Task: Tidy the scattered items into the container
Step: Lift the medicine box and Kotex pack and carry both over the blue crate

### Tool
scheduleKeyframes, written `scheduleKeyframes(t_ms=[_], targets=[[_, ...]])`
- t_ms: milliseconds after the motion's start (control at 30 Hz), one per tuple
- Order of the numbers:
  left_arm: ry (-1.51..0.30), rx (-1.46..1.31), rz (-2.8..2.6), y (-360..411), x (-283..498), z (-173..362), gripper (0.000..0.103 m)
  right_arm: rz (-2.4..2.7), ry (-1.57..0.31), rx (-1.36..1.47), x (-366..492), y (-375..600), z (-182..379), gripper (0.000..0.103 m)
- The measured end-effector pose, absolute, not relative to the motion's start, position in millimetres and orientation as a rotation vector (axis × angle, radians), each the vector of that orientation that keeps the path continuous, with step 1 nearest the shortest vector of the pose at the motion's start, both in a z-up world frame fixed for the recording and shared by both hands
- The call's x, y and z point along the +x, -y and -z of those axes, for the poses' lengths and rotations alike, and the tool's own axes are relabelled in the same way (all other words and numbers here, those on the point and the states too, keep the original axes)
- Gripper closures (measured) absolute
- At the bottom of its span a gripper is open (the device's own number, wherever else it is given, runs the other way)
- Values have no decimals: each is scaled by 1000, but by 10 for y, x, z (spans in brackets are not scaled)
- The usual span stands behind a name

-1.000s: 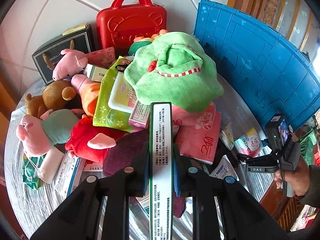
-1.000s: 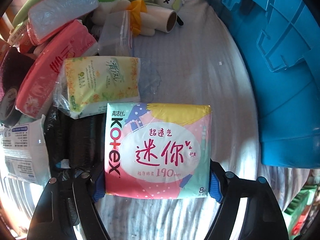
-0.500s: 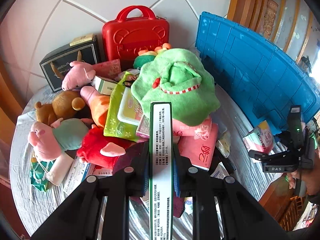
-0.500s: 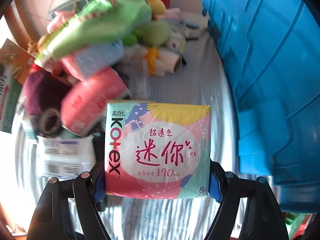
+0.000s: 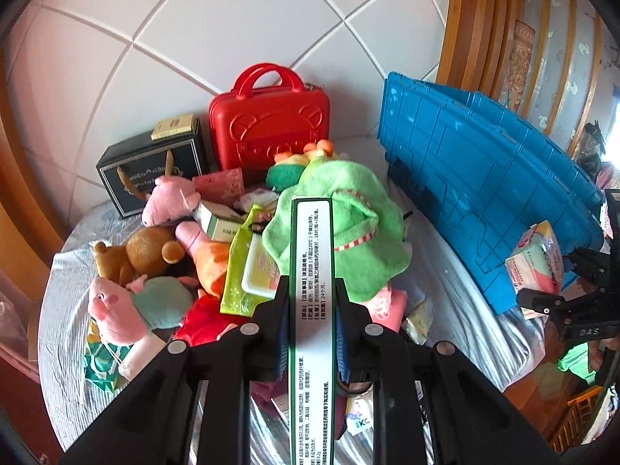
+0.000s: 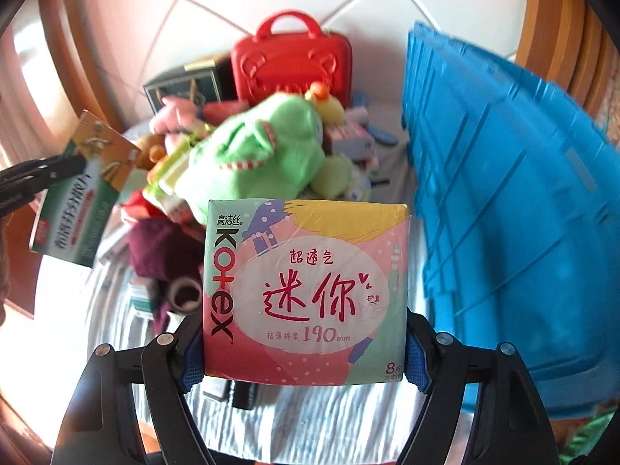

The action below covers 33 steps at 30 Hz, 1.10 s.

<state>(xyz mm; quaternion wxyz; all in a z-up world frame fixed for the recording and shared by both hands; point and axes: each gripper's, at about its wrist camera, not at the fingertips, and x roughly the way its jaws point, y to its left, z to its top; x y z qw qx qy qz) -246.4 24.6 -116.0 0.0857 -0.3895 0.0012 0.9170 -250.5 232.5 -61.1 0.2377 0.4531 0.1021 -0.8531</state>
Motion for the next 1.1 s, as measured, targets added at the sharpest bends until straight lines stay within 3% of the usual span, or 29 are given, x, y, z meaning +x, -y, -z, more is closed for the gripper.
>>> scheduleKeyframes(t_ms=[633, 1100], targets=[[-92, -984, -2756, -1098, -2544, 428, 84, 2407, -160, 975, -2293, -2979, -501, 25], [-161, -965, -2721, -2022, -2729, 126, 84, 2469, -104, 892, -2406, -3709, -844, 25]])
